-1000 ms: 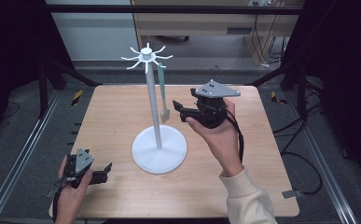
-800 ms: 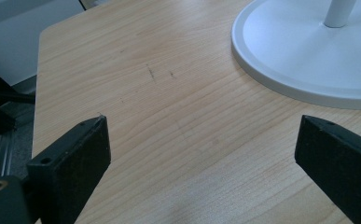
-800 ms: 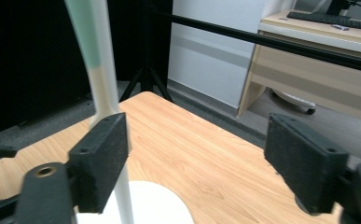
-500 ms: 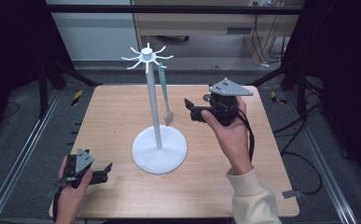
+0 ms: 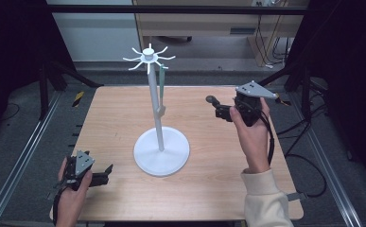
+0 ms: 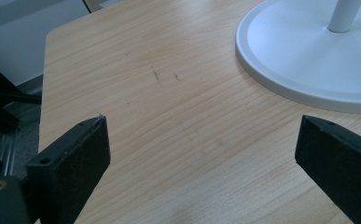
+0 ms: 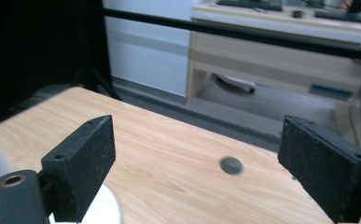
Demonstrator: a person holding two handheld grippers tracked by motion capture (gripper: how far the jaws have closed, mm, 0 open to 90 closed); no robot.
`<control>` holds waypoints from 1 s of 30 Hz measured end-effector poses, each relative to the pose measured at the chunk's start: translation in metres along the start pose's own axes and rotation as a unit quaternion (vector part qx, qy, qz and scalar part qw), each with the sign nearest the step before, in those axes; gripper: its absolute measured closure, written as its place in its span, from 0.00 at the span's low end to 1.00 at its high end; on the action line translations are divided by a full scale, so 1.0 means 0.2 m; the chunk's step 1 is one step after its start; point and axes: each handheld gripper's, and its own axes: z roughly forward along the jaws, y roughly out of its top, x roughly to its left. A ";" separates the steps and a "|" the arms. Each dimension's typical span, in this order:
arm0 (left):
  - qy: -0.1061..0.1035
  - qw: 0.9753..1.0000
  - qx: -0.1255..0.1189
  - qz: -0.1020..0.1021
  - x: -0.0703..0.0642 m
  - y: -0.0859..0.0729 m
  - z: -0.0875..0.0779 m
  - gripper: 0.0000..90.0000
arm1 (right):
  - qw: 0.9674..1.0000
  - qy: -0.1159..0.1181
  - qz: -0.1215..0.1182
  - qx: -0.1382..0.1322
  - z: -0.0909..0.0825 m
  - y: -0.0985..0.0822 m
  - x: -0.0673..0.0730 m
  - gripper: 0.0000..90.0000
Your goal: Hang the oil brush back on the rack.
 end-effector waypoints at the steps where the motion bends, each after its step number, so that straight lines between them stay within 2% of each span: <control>1: 0.000 1.000 0.000 -0.001 0.00 0.00 0.00 0.03 | 1.000 -0.005 0.004 0.003 0.00 -0.01 -0.02 0.13; 4: 0.001 1.000 0.001 -0.001 0.00 0.00 0.00 0.03 | 1.000 -0.019 0.020 0.015 0.01 -0.06 -0.11 0.13; 12: 0.001 1.000 0.002 0.001 0.00 0.00 0.00 0.03 | 0.998 -0.035 0.038 0.030 0.01 -0.12 -0.20 0.13; 18: 0.000 1.000 0.003 0.001 0.00 0.00 0.01 0.03 | 0.997 -0.040 0.045 0.042 0.02 -0.16 -0.25 0.13; 30: -0.002 1.000 0.004 0.003 -0.01 0.00 0.01 0.03 | 0.996 -0.044 0.044 0.064 0.05 -0.23 -0.30 0.14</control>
